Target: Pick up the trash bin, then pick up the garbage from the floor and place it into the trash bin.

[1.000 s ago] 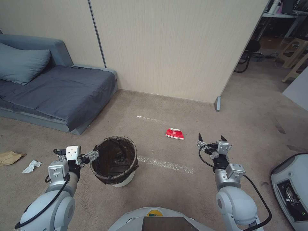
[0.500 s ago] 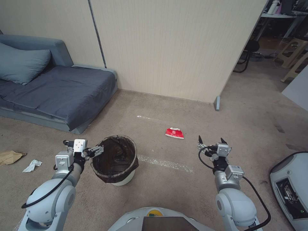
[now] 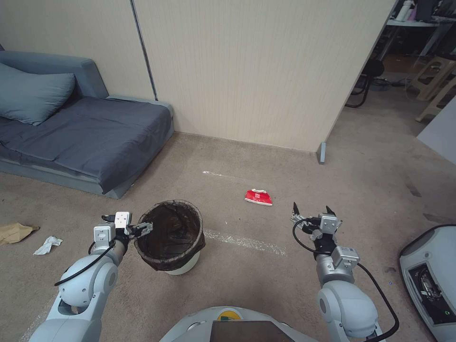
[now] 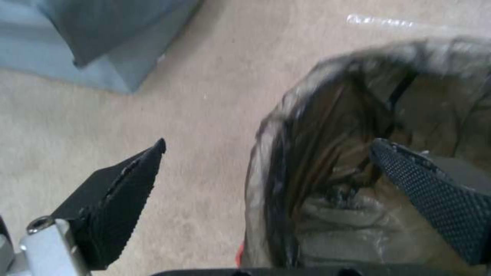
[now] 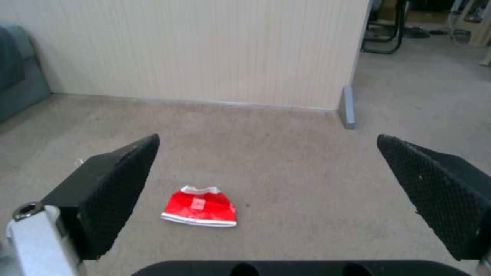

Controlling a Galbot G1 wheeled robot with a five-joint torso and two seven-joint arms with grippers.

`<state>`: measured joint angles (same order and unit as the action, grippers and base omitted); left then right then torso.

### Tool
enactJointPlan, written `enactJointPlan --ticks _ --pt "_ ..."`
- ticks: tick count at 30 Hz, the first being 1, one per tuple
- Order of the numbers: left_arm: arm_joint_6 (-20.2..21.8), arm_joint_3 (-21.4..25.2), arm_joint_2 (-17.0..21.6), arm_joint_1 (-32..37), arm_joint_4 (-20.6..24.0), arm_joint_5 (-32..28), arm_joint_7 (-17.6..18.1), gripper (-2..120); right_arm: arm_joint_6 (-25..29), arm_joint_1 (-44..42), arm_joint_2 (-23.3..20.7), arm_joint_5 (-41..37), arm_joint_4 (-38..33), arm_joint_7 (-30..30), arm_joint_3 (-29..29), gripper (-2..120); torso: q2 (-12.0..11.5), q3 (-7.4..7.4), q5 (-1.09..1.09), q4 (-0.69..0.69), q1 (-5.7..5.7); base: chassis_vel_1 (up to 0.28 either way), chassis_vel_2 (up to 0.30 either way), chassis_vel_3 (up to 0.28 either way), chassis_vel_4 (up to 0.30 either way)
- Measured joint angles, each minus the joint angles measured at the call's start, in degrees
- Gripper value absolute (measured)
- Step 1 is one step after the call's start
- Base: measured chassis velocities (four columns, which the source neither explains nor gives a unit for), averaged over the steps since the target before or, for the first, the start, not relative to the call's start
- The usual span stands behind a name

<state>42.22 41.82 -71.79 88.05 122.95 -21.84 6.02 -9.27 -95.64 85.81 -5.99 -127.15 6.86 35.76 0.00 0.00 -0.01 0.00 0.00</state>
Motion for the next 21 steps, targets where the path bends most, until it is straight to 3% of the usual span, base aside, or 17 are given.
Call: enactJointPlan --ticks 8,21 --pt "0.00 -0.32 -0.64 -0.15 -3.78 -0.45 0.12 100 0.01 0.03 -0.09 0.05 0.13 0.05 -0.24 100 0.00 0.00 0.00 0.00 0.00 0.000 0.000 0.000 0.000" --pt "-0.02 -1.48 -2.76 -0.75 -6.24 0.43 -0.51 100 0.16 0.24 -0.17 0.16 0.59 0.19 -0.28 100 0.00 0.00 0.01 0.00 0.00 0.000 0.000 0.000 0.000"
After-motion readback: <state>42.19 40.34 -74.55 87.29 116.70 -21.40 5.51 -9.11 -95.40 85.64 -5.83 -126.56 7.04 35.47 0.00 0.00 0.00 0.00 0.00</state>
